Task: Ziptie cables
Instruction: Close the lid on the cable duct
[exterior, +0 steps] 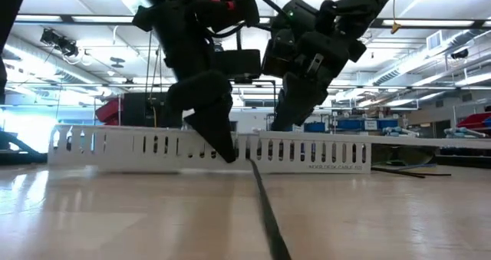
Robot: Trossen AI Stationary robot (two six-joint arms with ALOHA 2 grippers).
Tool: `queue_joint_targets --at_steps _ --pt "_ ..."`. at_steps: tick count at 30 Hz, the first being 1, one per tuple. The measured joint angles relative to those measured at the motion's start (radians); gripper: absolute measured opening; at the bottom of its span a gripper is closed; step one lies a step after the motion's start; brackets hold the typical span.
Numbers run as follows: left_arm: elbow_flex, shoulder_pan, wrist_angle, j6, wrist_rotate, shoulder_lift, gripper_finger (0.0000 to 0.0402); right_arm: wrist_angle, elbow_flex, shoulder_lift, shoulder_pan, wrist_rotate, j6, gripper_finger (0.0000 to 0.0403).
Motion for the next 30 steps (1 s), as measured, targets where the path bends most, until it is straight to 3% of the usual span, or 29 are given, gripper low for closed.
queue_joint_targets --at_steps 12,19,30 --pt "-0.004 -0.002 0.0 0.0 0.013 0.002 0.0219 0.002 0.005 0.056 0.01 0.004 0.003 0.0" --pt "-0.005 -0.003 -0.002 0.003 0.023 0.001 0.0219 0.093 0.009 0.135 0.008 -0.08 0.01 0.0" --pt "-0.005 -0.003 -0.001 0.02 0.022 0.0 0.0219 0.13 0.007 0.141 0.005 -0.079 0.011 0.0"
